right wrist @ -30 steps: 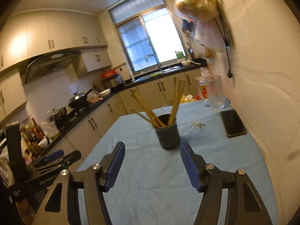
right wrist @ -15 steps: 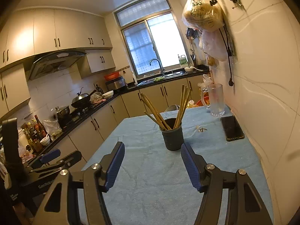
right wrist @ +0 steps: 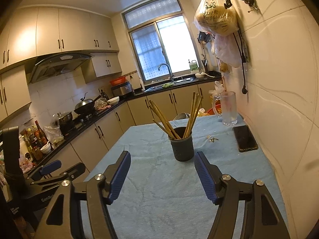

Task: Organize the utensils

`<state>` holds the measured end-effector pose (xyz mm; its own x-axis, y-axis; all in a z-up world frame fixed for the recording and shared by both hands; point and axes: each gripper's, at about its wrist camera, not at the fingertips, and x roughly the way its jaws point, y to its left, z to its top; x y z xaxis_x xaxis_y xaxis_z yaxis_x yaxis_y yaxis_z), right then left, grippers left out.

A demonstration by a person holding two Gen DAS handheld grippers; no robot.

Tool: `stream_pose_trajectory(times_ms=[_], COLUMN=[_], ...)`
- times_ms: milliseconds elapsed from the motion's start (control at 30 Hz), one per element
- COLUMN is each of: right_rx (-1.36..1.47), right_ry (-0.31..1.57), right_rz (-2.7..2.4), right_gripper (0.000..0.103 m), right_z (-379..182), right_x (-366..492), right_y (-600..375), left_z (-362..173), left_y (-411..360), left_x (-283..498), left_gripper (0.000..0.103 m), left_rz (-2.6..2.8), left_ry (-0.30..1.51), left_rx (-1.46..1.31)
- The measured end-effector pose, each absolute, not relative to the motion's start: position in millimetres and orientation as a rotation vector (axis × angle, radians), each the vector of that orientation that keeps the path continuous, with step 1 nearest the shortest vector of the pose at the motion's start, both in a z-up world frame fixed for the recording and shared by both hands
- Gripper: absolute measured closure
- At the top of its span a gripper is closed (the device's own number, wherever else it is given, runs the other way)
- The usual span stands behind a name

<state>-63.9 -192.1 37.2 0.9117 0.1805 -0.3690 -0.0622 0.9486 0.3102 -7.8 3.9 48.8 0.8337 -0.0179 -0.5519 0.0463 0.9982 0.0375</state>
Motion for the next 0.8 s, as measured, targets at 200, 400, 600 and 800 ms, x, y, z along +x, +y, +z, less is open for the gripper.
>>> stream_pose_trajectory(times_ms=[200, 400, 600, 800], right_rx=[0.293, 0.265, 0.255, 0.250], right_ry=[0.407, 0.401, 0.391, 0.392], right_rz=[0.126, 0.116, 0.113, 0.119], right_gripper=[0.033, 0.033, 0.033, 0.033], right_z=[36, 39, 40, 40], right_x=[-63, -60, -61, -58], right_y=[-189, -185, -182, -181], left_z=[46, 47, 48, 47], left_y=[9, 15, 16, 15], left_x=[-6, -8, -9, -7], left_gripper=[0.015, 0.015, 0.015, 0.015], left_rz=[-0.024, -0.015, -0.019, -0.012], left_ry=[0.594, 0.582, 0.576, 0.585], left_rx=[0.038, 0.027, 0.027, 0.029])
